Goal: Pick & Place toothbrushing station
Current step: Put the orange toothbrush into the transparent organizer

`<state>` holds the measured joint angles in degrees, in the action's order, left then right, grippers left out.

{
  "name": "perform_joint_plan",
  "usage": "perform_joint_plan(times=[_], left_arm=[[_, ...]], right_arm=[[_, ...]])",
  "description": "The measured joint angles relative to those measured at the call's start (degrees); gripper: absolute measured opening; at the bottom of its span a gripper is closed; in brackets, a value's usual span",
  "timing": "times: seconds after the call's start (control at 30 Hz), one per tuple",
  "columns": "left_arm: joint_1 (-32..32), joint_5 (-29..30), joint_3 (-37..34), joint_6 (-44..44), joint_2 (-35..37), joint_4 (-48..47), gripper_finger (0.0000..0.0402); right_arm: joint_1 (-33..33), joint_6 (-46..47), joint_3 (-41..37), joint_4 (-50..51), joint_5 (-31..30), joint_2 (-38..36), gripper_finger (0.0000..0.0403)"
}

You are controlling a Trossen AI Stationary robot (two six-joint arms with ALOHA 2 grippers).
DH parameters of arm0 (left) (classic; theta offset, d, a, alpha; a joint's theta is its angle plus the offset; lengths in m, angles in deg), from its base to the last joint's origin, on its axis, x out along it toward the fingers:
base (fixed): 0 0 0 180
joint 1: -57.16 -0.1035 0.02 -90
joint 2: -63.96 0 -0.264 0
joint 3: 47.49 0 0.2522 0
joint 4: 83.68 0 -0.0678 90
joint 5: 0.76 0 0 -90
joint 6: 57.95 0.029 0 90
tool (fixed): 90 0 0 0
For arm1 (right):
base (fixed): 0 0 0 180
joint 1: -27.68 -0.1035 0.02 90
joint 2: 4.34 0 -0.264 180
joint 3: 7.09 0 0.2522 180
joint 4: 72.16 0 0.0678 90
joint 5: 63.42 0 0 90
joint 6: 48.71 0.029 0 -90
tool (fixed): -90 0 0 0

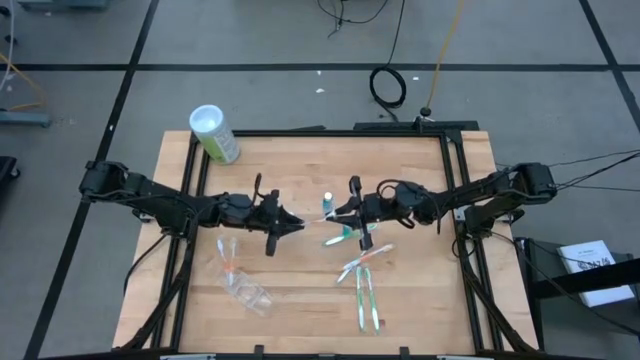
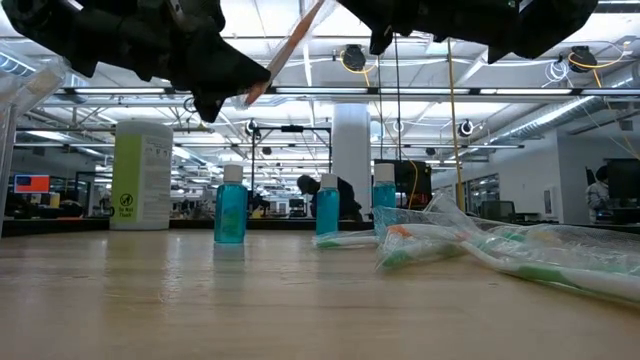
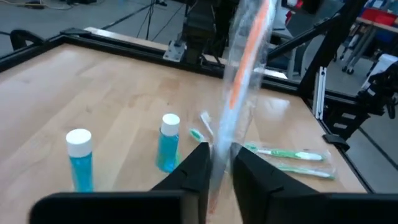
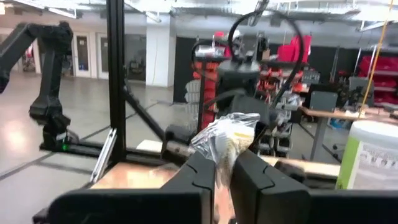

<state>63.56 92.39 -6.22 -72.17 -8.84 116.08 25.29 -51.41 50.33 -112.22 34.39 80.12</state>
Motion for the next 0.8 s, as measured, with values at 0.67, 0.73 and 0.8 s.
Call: perform_joint_plan(times=[0.67, 0.73, 0.8], left_arm=[[0.00, -0.16, 11.83, 3.78, -0.37, -11.09, 0.0247], [0.00, -0.15, 15.66, 6.15, -0.98, -16.28, 0.0245], [0.00, -0.16, 18.68, 8.47, -1.76, -18.32, 0.0241]], right_arm=[[-0.37, 2.45, -0.02, 5.60, -0.04, 0.09, 0.0013], [-0.37, 2.46, -0.02, 6.52, -0.11, 0.09, 0.0013], [-0.36, 2.48, -0.02, 6.71, -0.19, 0.09, 0.0013]])
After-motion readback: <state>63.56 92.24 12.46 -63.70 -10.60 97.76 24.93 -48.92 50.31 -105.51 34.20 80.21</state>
